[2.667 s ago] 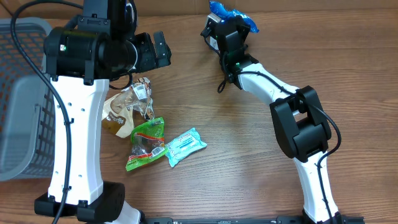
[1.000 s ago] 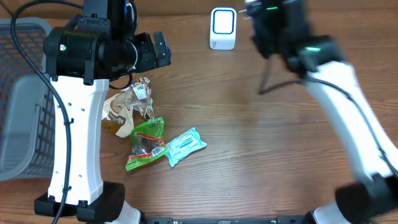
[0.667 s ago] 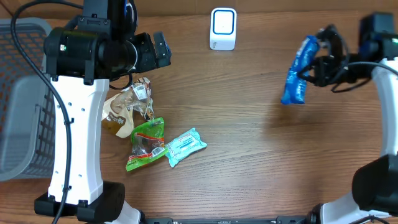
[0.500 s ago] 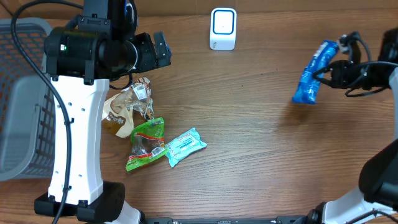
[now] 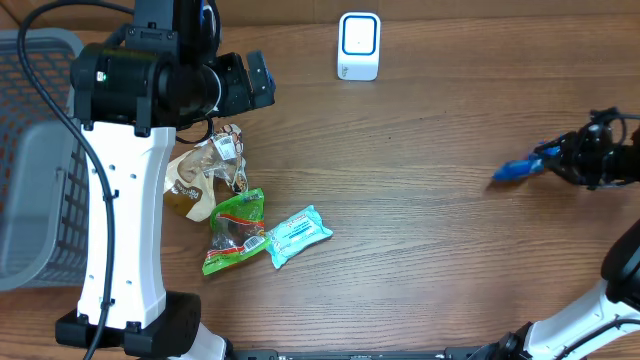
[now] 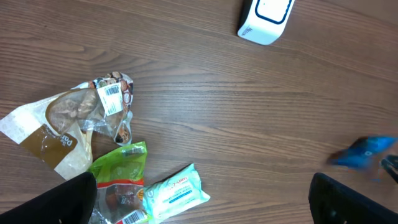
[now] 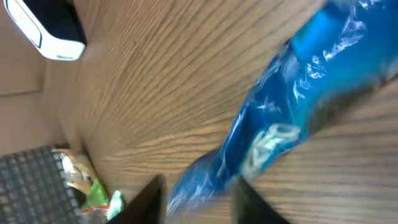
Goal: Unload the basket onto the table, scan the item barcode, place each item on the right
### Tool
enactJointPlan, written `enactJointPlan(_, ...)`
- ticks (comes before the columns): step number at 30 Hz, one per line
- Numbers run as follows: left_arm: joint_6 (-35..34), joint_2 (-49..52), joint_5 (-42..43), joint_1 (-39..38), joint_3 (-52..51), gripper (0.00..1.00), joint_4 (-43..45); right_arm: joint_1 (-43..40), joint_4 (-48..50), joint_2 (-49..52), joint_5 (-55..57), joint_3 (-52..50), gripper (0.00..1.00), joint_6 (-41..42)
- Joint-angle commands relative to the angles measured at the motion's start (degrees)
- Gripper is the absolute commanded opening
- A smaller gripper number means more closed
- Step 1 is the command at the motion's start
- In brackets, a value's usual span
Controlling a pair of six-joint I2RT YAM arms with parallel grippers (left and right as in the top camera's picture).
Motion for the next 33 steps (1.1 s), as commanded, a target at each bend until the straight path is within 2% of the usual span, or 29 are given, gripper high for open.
enactJointPlan(1,-0.1,0.2,-0.3,-0.1,0.4,1.0,0.1,0.6,-3.5,-0.5,-1.4,5.1,0.52,1.0)
enactJointPlan(3,-0.1,0.2,-0.3,-0.1,0.4,0.99,0.1,1.6,-7.9,-0.5,-1.0,9.8,0.58,-0.4)
enactJointPlan(6,-0.1,0.2,-0.3,-0.1,0.4,1.0,0.1,4.6,-13.6,-0.8,-1.1,15.8,0.59,-3.5)
enactJointPlan(7,-0.1,0.2,-0.3,-0.1,0.4,1.0,0.1,10.2,-16.3,-1.6,-1.1,18.5,0.58,-5.9)
enactJointPlan(12,-0.1,0.2,-0.3,-0.1,0.4,0.99,0.1,22.9,-15.1,-1.7,-0.3,17.5,0.57,-6.2)
enactJointPlan(19,-0.1,0.2,-0.3,-0.1,0.4,1.0,0.1,43.4,-6.8,-0.1,1.7,11.7,0.64,-6.1)
enactJointPlan(21,-0.1,0.2,-0.3,-0.1,0.4,1.0,0.1,49.3,-2.3,1.4,1.7,8.8,0.66,-4.7)
enactJointPlan(27,-0.1,0.2,-0.3,-0.1,0.4,1.0,0.1,59.8,1.1,7.7,-1.1,7.1,0.7,-2.7)
enactJointPlan(33,-0.1,0.2,-0.3,-0.1,0.4,1.0,0.1,63.7,1.2,11.0,3.8,7.1,0.71,9.7)
